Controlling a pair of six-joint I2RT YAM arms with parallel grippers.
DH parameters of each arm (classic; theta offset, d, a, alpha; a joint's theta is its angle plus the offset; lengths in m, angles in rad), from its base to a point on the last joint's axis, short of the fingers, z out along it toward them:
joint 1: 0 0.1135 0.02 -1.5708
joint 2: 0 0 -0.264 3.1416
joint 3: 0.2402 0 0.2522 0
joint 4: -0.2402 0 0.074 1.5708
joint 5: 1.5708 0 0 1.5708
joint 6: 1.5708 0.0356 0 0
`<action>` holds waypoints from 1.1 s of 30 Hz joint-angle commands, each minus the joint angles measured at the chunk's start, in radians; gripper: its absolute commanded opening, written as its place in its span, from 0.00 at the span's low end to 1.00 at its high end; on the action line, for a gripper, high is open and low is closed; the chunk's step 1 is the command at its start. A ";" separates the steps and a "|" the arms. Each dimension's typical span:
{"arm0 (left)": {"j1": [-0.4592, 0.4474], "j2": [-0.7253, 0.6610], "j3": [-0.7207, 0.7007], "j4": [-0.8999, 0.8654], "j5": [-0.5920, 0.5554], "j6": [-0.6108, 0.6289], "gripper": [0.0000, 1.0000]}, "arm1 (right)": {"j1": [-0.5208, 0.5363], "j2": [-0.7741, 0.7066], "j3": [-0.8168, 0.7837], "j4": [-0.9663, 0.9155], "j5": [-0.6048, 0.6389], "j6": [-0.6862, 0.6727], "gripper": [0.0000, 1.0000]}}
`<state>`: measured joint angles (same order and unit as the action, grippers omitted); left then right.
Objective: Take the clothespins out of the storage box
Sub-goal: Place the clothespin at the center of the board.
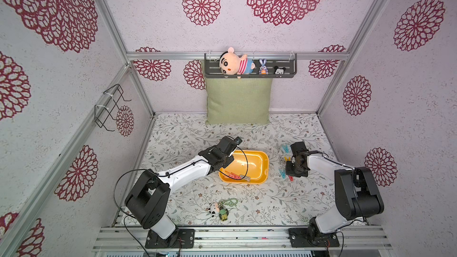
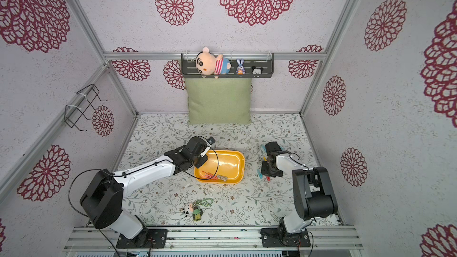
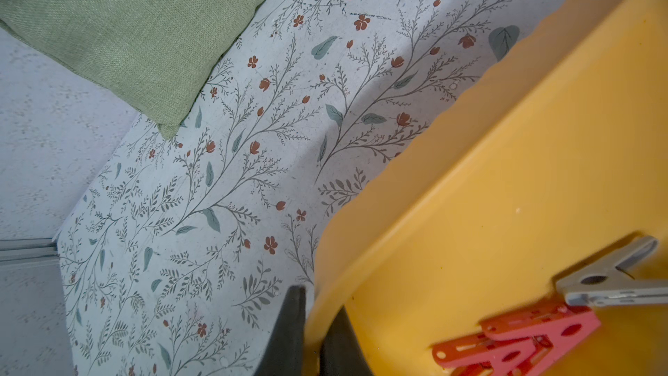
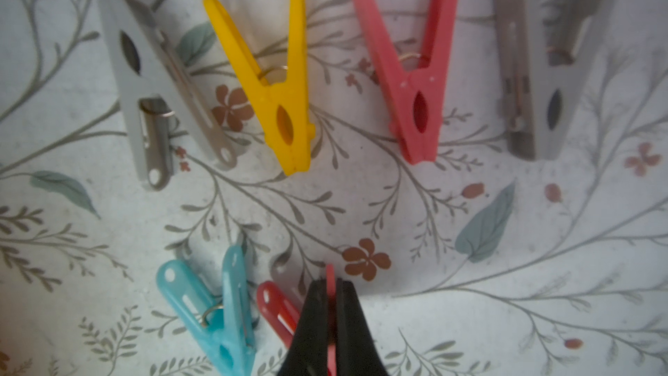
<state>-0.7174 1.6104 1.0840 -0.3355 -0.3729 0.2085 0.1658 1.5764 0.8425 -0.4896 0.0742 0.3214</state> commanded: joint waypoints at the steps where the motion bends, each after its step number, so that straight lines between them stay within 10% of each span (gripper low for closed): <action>1: -0.019 0.002 0.006 -0.054 -0.012 0.025 0.00 | -0.008 0.020 0.020 0.000 0.012 -0.024 0.00; 25: -0.019 -0.006 0.003 -0.052 -0.017 0.027 0.00 | -0.018 0.071 0.054 0.011 0.030 -0.035 0.00; 33: -0.019 -0.006 0.004 -0.050 -0.017 0.027 0.00 | -0.019 0.041 0.063 -0.011 0.035 -0.035 0.17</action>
<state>-0.7177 1.6104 1.0840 -0.3355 -0.3733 0.2085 0.1562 1.6287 0.8921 -0.4831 0.0841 0.2989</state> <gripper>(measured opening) 0.099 0.161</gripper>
